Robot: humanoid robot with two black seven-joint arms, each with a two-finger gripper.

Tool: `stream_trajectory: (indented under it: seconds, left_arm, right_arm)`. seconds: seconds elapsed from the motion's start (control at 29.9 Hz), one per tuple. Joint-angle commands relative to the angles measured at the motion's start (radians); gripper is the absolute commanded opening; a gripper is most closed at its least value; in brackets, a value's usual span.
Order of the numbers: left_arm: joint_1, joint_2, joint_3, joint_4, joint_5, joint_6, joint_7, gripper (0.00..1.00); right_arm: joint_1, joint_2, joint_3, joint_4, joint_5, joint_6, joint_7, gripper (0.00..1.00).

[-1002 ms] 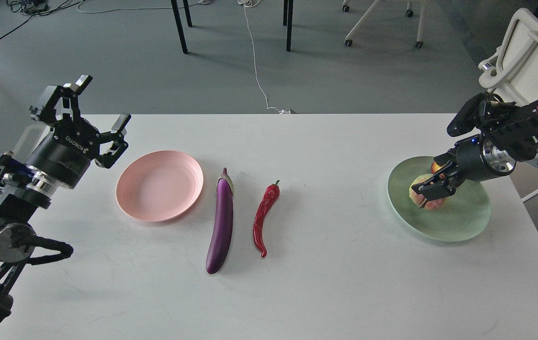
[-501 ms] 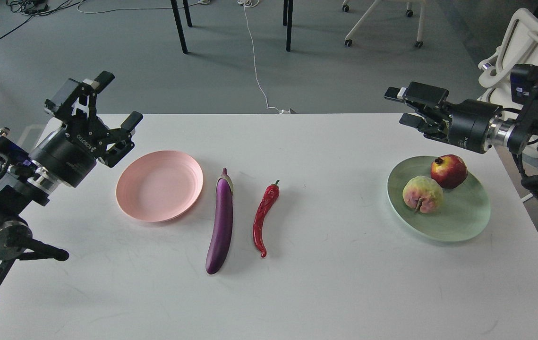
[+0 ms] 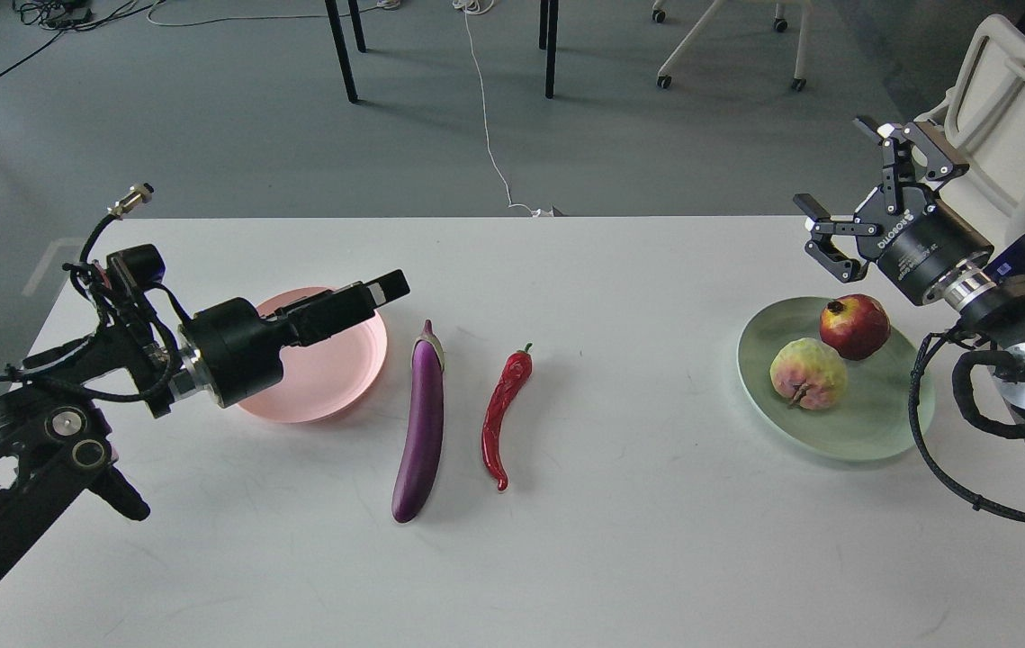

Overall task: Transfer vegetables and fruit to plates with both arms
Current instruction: 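Grasp the red chili pepper with the left gripper and lift it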

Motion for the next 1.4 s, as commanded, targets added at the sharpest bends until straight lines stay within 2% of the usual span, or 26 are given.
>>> stream_trajectory:
  seconds: [0.0,0.17,0.3,0.43,0.63,0.73,0.97,1.24,1.37]
  left_arm:
    - [-0.080,-0.009,0.118,-0.004,0.173,0.005,0.014,1.00]
    - [-0.242,-0.042,0.297,0.045,0.371,0.003,0.031,1.00]
    - [-0.397,-0.153,0.396,0.204,0.444,0.003,0.029,1.00]
    - [-0.486,-0.214,0.455,0.323,0.448,0.002,0.029,1.00]
    - [-0.624,-0.276,0.705,0.442,0.445,0.002,0.025,1.00]
    - [-0.658,-0.322,0.768,0.481,0.448,0.002,0.023,1.00]
    - [-0.706,-0.428,0.850,0.652,0.469,0.003,0.011,0.99]
    - [-0.701,-0.469,0.854,0.718,0.464,0.005,0.012,0.99]
    - [-0.690,-0.478,0.856,0.725,0.463,0.026,0.014,0.95]
  right_arm:
    - [-0.002,-0.005,0.005,0.001,0.002,0.001,0.000,0.99]
    - [-0.005,-0.009,0.005,0.001,0.002,0.001,0.000,0.99]
    - [-0.025,-0.013,0.014,-0.007,0.002,0.001,0.000,0.99]
    - [-0.063,-0.013,0.057,-0.023,0.026,0.001,0.000,0.99]
    - [-0.102,-0.005,0.103,-0.045,0.072,0.001,0.000,0.99]
    - [-0.102,-0.006,0.103,-0.045,0.072,0.001,0.000,0.99]
    - [-0.103,-0.011,0.103,-0.045,0.072,0.001,0.000,0.99]
    - [-0.104,-0.011,0.099,-0.045,0.072,0.001,0.000,0.99]
    - [-0.105,-0.011,0.097,-0.045,0.071,0.001,0.000,0.99]
